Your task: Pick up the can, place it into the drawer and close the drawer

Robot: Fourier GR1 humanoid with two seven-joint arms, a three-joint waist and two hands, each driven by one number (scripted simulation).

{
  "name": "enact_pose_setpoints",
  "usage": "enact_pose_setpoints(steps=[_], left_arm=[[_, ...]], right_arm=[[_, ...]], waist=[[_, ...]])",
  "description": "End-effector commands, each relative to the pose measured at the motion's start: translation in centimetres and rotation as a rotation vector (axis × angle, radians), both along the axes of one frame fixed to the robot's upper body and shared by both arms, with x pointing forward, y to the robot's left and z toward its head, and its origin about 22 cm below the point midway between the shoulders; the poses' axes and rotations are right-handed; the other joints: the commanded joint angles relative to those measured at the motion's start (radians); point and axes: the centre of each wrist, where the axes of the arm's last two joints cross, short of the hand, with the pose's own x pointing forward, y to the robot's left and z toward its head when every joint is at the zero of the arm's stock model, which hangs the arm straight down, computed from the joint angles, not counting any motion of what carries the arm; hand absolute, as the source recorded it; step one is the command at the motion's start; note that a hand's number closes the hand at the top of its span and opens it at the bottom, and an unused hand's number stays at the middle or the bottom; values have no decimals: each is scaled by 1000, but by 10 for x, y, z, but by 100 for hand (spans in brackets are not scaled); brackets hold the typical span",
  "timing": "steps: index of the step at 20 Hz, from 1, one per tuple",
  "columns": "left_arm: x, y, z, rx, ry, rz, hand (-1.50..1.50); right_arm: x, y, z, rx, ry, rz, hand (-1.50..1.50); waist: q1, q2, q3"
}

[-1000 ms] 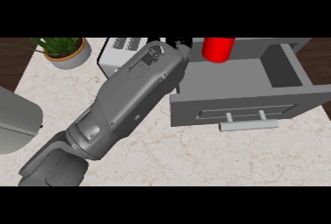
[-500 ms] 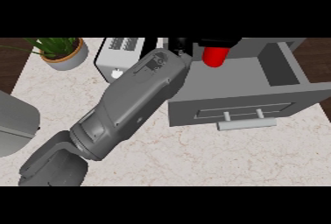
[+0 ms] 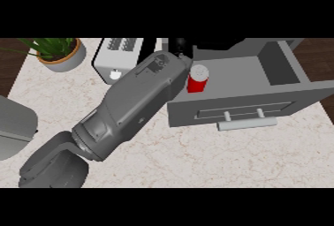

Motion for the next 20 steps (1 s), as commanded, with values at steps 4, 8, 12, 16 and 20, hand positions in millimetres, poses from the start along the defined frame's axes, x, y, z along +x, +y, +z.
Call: enact_pose_setpoints(steps=[4, 8, 12, 16, 20], left_arm=[[-1, 2, -8, -25, -18, 7, -150], [0, 4, -11, -48, -25, -3, -150], [-1, 1, -4, -74, -62, -12, -150], [0, -5, 11, -71, -92, -12, -150], [1, -9, 25, -81, -133, -20, -150]], right_arm=[[-1, 1, 5, -12, -5, -12, -150], [0, -3, 31, -217, -104, -9, -150], [-4, 18, 42, -381, -165, 18, -150], [16, 23, 46, -438, -227, 28, -150], [30, 37, 53, -550, -252, 17, -150]], waist=[[0, 1, -1], [10, -1, -1], [17, -1, -2], [32, 3, -1], [62, 1, -2]])
